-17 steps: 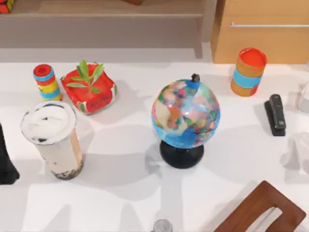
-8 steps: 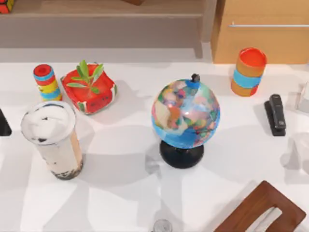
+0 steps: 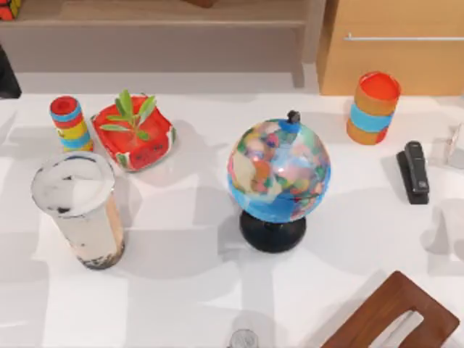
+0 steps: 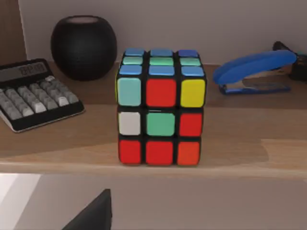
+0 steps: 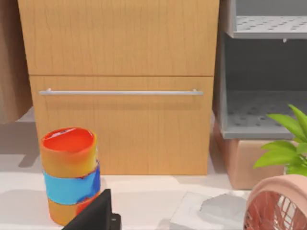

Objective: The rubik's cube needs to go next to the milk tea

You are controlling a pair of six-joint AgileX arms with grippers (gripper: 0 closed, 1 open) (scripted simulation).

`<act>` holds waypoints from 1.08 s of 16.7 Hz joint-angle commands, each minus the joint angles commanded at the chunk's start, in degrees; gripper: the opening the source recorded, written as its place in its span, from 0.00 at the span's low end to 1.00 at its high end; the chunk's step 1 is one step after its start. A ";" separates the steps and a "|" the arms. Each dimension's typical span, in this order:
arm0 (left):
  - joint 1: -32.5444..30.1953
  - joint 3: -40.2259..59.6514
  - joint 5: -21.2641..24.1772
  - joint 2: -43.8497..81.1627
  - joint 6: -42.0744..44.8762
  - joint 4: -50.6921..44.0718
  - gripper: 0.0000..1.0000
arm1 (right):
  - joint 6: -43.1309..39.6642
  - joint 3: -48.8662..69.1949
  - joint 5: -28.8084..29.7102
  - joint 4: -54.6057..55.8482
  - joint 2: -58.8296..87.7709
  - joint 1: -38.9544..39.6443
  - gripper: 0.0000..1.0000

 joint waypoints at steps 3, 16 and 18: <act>0.90 6.48 1.63 13.42 0.20 8.05 1.00 | 0.00 0.00 0.00 0.00 0.00 0.00 1.00; 2.10 16.61 4.05 33.67 0.43 20.78 1.00 | 0.00 0.00 0.00 0.00 0.00 0.00 1.00; 2.07 17.54 3.93 34.23 0.43 20.50 1.00 | 0.00 0.00 0.00 0.00 0.00 0.00 1.00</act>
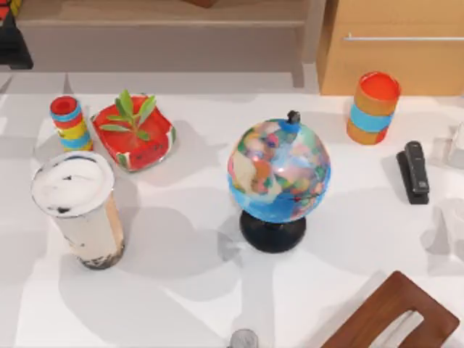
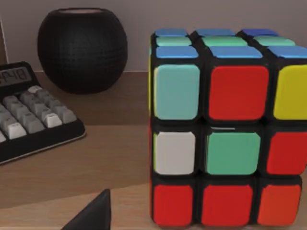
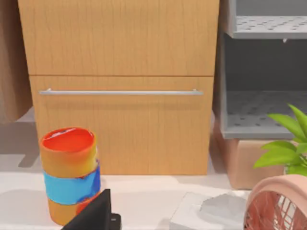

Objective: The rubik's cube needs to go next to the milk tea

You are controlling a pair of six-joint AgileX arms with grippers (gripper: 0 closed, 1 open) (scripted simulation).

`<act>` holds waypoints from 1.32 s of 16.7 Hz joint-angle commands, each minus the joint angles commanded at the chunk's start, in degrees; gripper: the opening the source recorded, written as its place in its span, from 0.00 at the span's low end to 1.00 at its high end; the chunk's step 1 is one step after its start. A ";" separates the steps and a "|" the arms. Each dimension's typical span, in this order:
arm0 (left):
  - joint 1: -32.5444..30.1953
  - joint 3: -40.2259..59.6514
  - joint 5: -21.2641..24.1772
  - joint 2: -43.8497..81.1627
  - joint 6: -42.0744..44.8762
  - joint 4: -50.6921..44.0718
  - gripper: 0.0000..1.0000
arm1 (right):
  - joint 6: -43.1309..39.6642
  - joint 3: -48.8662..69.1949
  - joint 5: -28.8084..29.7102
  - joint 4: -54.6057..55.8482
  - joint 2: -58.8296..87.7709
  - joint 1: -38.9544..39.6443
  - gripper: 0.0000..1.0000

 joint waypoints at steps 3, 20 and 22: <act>-0.33 4.69 -0.43 2.92 -0.02 -1.62 1.00 | 0.00 0.00 0.00 0.00 0.00 0.00 1.00; -1.31 15.08 -1.30 9.22 -0.07 -5.70 0.47 | 0.00 0.00 0.00 0.00 0.00 0.00 1.00; -1.31 15.08 -1.30 9.22 -0.07 -5.70 0.32 | 0.00 0.00 0.00 0.00 0.00 0.00 1.00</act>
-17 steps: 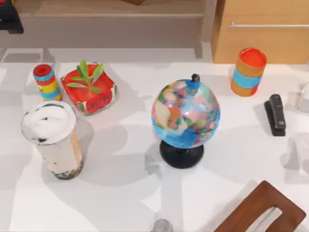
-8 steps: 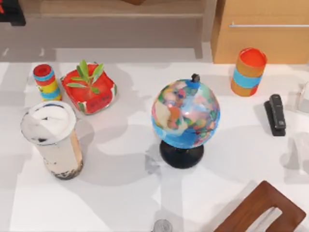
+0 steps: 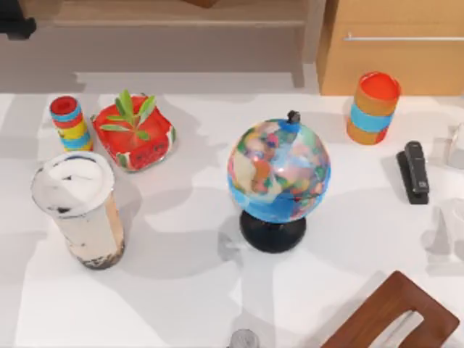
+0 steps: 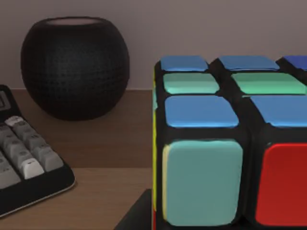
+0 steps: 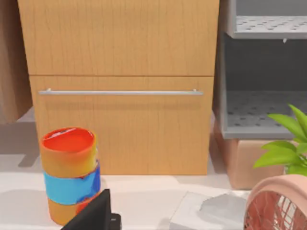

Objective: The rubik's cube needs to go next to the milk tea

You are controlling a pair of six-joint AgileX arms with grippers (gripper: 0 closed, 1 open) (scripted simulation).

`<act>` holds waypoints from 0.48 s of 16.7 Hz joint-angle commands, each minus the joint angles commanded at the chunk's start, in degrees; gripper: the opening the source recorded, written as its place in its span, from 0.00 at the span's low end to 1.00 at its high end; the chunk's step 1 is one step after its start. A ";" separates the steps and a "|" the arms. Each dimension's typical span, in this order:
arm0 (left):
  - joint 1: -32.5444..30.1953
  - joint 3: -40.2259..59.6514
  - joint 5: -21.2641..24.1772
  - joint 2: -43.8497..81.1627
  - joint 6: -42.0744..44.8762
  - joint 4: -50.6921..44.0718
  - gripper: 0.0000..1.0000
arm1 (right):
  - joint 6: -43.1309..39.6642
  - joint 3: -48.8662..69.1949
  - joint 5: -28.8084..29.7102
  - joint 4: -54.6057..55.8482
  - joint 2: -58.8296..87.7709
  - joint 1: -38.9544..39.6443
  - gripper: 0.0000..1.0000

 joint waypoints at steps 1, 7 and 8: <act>0.00 0.00 0.00 0.00 0.00 0.00 0.25 | 0.00 0.00 0.00 0.00 0.00 0.00 1.00; 0.00 0.00 0.00 0.00 0.00 0.00 0.00 | 0.00 0.00 0.00 0.00 0.00 0.00 1.00; 0.00 0.00 0.00 0.00 0.00 0.00 0.00 | 0.00 0.00 0.00 0.00 0.00 0.00 1.00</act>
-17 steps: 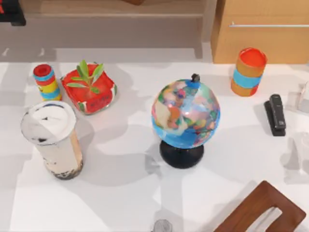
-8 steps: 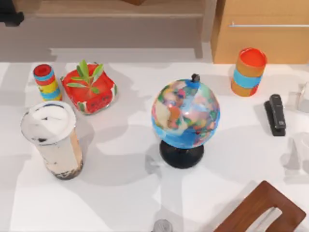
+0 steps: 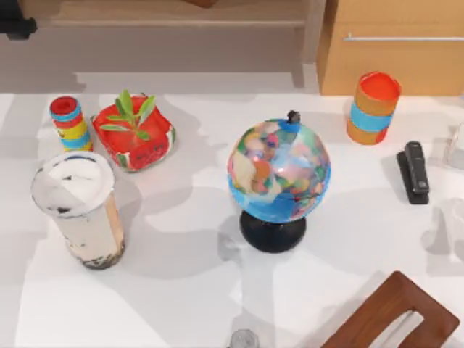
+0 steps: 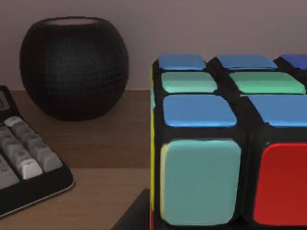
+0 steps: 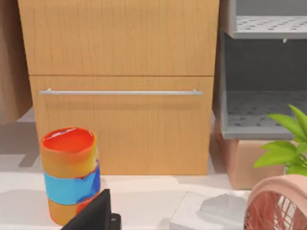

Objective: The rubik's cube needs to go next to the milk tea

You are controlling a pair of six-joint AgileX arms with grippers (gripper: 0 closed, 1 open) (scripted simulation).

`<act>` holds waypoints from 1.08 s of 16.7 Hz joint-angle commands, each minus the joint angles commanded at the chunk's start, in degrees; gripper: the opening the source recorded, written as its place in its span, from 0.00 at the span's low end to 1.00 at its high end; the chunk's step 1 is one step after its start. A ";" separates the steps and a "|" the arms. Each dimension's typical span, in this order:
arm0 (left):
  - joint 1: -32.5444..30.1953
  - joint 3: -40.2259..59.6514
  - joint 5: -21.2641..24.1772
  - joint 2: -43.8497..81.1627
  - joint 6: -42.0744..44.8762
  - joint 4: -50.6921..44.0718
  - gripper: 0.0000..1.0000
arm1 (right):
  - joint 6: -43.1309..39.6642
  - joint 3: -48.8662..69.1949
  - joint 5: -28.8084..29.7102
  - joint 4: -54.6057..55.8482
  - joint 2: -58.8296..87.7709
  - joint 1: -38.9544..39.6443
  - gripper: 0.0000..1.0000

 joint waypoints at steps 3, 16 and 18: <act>0.00 0.00 0.00 0.00 0.00 0.00 0.00 | 0.00 0.00 0.00 0.00 0.00 0.00 1.00; 0.19 1.24 0.06 -1.88 0.47 -3.37 0.00 | 0.00 0.00 0.00 0.00 0.00 0.00 1.00; 0.30 2.84 0.27 -3.65 1.12 -6.92 0.00 | 0.00 0.00 0.00 0.00 0.00 0.00 1.00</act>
